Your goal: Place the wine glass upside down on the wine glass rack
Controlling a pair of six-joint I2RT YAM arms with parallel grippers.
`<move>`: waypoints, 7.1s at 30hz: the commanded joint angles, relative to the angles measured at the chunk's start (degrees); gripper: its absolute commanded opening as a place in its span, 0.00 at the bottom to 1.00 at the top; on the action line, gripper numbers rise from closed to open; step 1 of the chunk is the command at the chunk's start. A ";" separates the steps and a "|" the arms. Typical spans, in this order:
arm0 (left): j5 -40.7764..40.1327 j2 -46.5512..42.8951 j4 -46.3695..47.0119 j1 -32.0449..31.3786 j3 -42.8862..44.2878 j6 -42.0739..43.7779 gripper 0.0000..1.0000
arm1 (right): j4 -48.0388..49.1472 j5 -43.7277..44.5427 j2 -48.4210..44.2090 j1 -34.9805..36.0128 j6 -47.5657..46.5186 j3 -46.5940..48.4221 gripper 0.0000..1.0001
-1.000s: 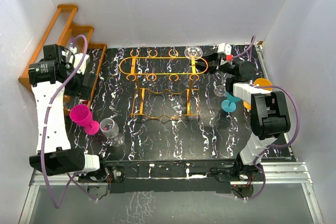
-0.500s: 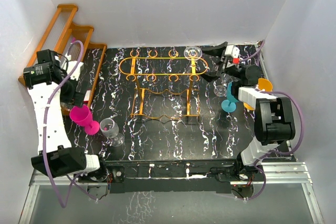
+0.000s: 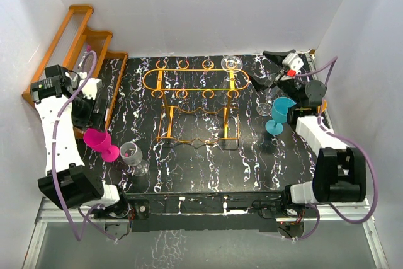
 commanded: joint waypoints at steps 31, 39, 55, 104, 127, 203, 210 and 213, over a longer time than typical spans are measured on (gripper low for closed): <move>0.71 0.10 16.43 2.47 -9.04 -3.75 0.70 | -32.30 24.41 -36.66 -0.08 -4.03 4.71 0.98; -0.70 0.08 17.55 4.57 -9.05 -1.62 0.69 | -34.72 22.96 -37.25 -0.09 -4.41 5.74 0.98; 5.02 1.30 18.59 7.50 -15.22 -1.06 0.39 | -33.40 22.68 -35.01 -0.08 -4.22 5.76 0.98; 11.99 -36.74 152.73 7.48 -37.38 -67.72 0.00 | -16.80 30.96 -12.89 39.82 40.32 26.09 0.98; 30.05 -26.78 153.91 3.89 -36.40 -93.26 0.00 | 1.02 56.06 1.83 60.30 24.66 29.10 0.97; 24.92 -31.10 138.82 -21.77 -39.74 -79.81 0.00 | 15.44 64.65 11.92 60.29 42.32 32.26 0.17; 25.58 -31.24 138.47 -22.03 -40.12 -80.04 0.00 | 15.62 65.06 12.53 60.27 42.68 32.61 0.26; 25.44 -31.61 138.04 -22.16 -40.32 -80.07 0.00 | 15.62 65.24 12.83 60.24 42.86 32.73 0.35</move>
